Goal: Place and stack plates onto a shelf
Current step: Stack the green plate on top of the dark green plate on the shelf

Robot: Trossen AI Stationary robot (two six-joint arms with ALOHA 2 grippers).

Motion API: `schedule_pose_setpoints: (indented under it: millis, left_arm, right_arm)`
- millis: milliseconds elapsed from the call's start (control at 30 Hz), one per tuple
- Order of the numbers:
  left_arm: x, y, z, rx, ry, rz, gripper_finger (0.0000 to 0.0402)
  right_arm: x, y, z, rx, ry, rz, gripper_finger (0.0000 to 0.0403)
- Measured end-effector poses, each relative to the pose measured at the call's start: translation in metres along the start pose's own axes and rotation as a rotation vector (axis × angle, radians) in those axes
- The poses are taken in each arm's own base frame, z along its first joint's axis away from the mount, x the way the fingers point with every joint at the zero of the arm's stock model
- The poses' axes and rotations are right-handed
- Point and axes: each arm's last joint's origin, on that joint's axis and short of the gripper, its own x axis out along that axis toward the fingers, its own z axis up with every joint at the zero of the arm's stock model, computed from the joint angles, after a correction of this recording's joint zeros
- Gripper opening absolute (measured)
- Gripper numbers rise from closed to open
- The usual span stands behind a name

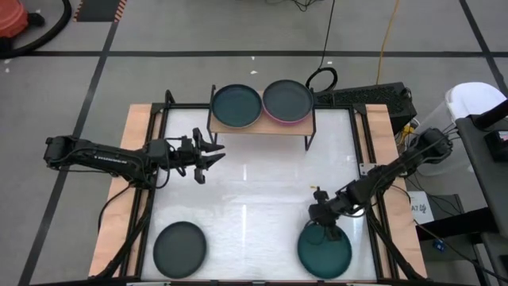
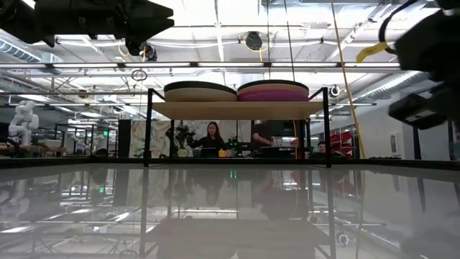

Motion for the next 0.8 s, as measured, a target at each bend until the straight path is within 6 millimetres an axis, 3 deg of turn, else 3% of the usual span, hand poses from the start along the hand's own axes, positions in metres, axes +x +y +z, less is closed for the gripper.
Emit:
schedule_pose_setpoints:
  millis: [133, 300, 467, 633, 800]
  left_arm:
    - [0.000, 0.000, 0.000, 0.000, -0.001, 0.000, 0.0131]
    - [0.000, 0.000, 0.000, -0.001, -0.001, 0.000, 0.0131]
    - [-0.002, 0.000, 0.002, 0.000, -0.012, -0.001, 0.0131]
    - [-0.013, 0.001, 0.017, 0.049, -0.077, -0.001, 0.0131]
    - [-0.027, 0.003, 0.023, 0.115, -0.045, 0.057, 0.0131]
  right_arm:
    - [-0.012, -0.010, 0.009, 0.038, -0.100, -0.096, 0.0002]
    - [-0.042, -0.033, 0.030, 0.087, -0.307, -0.299, 0.0001]
    - [-0.084, -0.056, 0.055, 0.037, -0.523, -0.512, 0.0001]
    - [-0.129, -0.082, 0.085, 0.042, -0.777, -0.574, 0.0000]
    - [-0.171, -0.118, 0.107, 0.081, -0.922, -0.666, 0.0000]
